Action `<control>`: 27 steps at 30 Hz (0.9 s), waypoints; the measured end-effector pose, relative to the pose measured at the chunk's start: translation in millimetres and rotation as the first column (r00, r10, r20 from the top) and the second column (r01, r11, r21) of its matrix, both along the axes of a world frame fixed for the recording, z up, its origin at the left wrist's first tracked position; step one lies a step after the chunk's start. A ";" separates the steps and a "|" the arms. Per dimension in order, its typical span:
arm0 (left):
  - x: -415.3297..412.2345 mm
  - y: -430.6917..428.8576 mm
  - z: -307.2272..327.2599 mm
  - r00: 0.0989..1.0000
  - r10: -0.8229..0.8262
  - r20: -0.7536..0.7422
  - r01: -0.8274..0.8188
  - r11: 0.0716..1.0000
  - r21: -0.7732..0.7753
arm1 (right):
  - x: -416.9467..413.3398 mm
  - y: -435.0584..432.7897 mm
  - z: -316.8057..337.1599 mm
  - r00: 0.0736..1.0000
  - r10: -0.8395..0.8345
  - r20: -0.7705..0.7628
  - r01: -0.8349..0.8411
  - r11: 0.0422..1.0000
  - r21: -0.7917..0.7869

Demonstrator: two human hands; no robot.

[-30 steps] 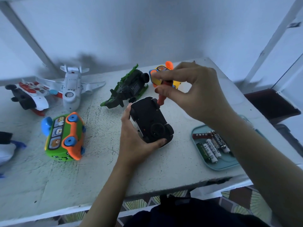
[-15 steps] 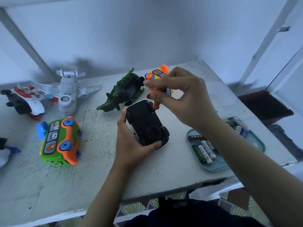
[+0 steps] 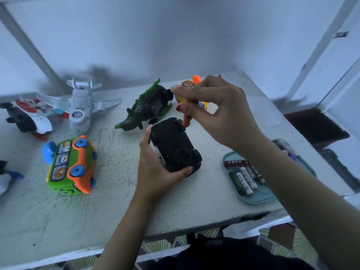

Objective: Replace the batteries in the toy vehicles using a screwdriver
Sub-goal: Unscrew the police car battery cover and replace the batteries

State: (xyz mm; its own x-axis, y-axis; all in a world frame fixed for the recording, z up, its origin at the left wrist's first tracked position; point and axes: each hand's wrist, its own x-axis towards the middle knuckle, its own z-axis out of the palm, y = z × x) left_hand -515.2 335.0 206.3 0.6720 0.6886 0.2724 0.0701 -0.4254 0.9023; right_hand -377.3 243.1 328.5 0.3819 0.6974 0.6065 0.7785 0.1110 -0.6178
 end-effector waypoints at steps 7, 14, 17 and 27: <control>0.2 1.4 -0.1 1.000 0.010 -0.001 -0.010 1.000 0.014 | 1.9 -11.5 -2.5 0.999 0.026 0.031 -0.024 0.996 -0.084; -1.8 3.4 -2.6 0.999 0.042 -0.025 -0.041 0.997 0.063 | 2.8 -16.9 -6.1 1.000 -0.003 0.016 0.003 1.000 0.018; -2.5 2.0 0.9 0.995 0.082 -0.056 -0.075 0.991 0.109 | 0.0 -18.0 -11.2 0.997 -0.078 -0.012 0.079 0.987 0.137; -37.2 2.6 32.5 0.976 0.201 -0.086 -0.160 0.926 0.342 | 8.0 -31.4 -22.4 0.971 -0.046 -0.235 0.059 0.997 0.049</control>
